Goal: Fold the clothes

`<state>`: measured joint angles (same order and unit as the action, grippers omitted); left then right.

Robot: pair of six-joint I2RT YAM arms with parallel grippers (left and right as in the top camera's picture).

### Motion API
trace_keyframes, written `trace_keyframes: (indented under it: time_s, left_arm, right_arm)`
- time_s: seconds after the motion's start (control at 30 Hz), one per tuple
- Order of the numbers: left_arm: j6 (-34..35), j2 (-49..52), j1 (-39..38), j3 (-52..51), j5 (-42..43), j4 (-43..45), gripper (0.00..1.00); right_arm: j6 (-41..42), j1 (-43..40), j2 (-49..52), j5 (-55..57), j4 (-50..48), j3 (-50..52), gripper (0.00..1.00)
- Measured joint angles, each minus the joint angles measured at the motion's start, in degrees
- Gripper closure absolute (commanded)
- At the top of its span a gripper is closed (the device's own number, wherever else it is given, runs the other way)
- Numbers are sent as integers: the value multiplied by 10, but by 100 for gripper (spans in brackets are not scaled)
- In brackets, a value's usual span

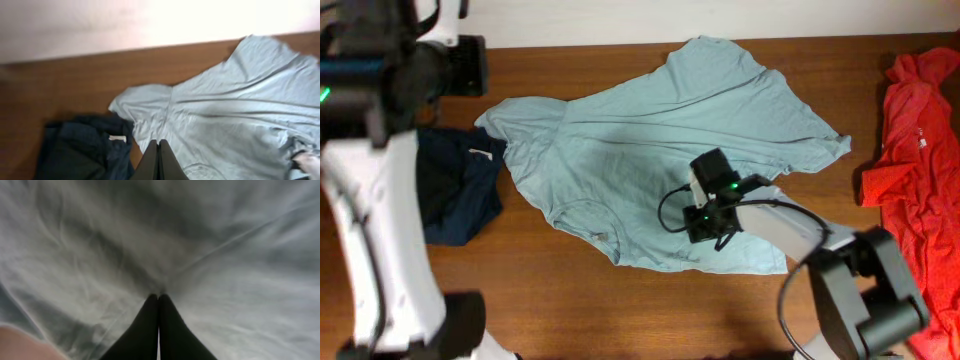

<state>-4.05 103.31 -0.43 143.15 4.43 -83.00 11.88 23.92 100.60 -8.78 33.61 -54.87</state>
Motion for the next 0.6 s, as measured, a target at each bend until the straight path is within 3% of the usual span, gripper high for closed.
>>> trace_keyframes:
  time_s: [0.23, 0.6]
  left_arm:
    - [0, -45, -10, 1, -3, -2, 98]
    - [6, -43, -10, 0, -4, -2, 98]
  right_arm:
    - [-12, 50, 20, -10, 24, -19, 96]
    - [-62, 242, 50, 8, 273, -47, 96]
